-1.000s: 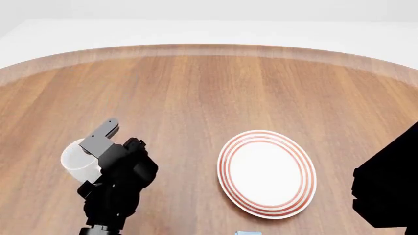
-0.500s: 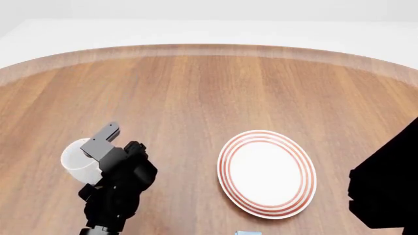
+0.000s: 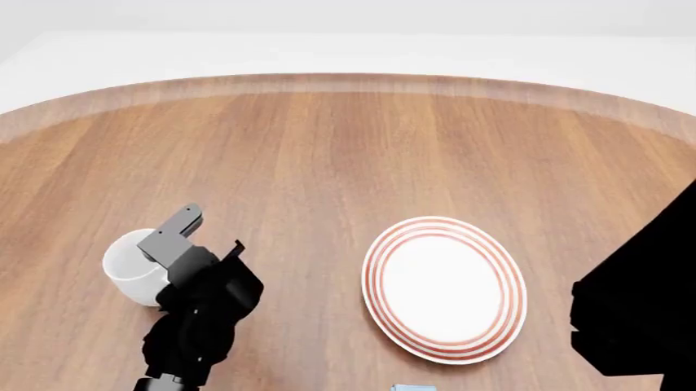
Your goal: Pick up the white mug and put it on the plate, and put the chocolate pudding to the right of the plate.
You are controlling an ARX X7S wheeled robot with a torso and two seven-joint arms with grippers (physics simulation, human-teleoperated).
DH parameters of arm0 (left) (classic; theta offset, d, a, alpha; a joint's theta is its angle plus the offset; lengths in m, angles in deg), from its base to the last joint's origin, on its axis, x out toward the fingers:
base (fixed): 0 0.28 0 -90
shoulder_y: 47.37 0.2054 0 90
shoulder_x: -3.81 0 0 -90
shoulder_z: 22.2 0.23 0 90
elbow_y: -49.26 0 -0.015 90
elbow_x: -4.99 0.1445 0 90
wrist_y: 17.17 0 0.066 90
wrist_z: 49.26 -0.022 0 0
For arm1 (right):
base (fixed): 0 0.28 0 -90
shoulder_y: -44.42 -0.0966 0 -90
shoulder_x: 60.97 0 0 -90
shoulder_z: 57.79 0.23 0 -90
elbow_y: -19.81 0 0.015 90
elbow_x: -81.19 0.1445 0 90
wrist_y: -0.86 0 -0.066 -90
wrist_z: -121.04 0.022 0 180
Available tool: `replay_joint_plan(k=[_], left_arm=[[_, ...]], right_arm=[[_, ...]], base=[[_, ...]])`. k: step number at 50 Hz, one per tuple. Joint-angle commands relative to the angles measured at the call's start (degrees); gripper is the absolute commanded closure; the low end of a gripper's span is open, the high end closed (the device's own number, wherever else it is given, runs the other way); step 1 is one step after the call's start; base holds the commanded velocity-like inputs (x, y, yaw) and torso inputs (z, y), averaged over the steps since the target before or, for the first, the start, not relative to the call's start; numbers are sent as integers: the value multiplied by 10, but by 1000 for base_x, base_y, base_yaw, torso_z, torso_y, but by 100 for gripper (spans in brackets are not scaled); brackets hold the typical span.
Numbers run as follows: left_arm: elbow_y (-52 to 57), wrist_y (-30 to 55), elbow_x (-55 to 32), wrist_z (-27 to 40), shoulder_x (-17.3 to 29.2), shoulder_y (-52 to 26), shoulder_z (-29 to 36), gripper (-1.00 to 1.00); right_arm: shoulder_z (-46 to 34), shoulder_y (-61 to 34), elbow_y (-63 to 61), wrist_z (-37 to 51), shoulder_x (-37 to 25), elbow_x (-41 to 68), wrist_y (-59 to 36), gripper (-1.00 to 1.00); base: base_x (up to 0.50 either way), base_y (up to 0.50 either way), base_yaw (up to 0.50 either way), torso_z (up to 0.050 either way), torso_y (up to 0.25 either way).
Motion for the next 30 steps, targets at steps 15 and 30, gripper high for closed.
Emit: replay_joint_plan(k=[15,30], left_arm=[[134,28,57,-97,41,-20,97,100],[488,286,-15,-298,195,-193,275,100]], right_arm=[[12,1,1,-9,5,-11,0,-100],[15,-2,-1,-4,1,-9,-2,-100]], base=[[0,0,0,0,0],[0,0,0,0,0]])
